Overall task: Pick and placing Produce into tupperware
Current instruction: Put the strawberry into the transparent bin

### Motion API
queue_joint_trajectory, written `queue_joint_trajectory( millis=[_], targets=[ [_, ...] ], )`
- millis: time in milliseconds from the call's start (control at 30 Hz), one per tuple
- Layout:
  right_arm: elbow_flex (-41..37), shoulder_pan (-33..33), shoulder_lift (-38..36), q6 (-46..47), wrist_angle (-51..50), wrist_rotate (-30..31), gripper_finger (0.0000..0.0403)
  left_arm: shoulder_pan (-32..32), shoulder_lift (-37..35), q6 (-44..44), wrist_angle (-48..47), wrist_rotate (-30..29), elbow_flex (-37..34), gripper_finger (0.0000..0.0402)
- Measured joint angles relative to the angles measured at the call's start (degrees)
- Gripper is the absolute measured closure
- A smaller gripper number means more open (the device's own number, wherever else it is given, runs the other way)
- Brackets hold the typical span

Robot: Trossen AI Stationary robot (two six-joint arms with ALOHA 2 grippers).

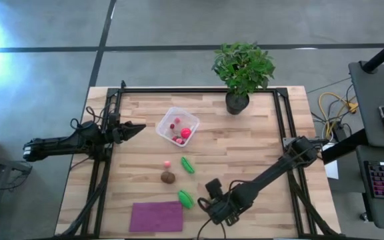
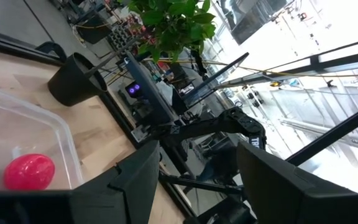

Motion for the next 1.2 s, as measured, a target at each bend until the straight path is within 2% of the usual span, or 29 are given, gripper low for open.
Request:
queue_joint_trajectory(
  millis=[200, 433, 933, 1200],
  targets=[
    [1.23, -0.28, 0.00, -1.29, 0.94, -0.44, 0.0197, 0.00, 0.06, 0.00, -0.02, 0.00, 0.00, 0.0201],
    [2.30, -0.93, 0.22, -5.27, 6.64, -0.72, 0.0197, 0.00, 0.02, 0.00, -0.04, 0.00, 0.00, 0.0201],
    [2.19, -3.02, 2.14, -6.23, 5.91, -5.13, 0.0197, -0.01, 0.03, 0.00, -0.02, 0.00, 0.00, 0.0201],
    [0.28, -3.35, 2.14, -6.21, 6.15, -5.15, 0.0197, 0.00, 0.05, 0.00, -0.03, -0.01, 0.00, 0.0201]
  ],
)
